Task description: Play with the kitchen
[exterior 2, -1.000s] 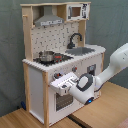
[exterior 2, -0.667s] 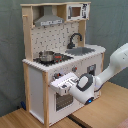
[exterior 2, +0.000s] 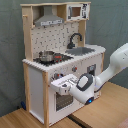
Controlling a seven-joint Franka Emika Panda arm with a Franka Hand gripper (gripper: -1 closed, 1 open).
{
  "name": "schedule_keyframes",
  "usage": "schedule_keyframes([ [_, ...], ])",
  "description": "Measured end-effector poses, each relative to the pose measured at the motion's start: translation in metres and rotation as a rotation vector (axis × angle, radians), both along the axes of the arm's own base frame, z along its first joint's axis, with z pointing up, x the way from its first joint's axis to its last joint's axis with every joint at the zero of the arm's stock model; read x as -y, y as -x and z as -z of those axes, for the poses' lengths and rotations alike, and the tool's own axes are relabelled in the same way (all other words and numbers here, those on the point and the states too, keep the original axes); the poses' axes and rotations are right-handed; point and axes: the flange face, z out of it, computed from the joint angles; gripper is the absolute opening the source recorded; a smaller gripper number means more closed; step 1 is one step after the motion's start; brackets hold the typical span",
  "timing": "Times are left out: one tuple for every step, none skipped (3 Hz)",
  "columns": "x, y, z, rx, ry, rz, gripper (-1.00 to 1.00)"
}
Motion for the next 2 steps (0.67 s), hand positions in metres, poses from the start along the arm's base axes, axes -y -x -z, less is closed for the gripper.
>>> schedule_keyframes([
  [-0.002, 0.003, 0.004, -0.032, -0.091, -0.036, 1.0],
  [-0.012, 0.022, -0.031, -0.06, -0.156, -0.039, 1.0],
])
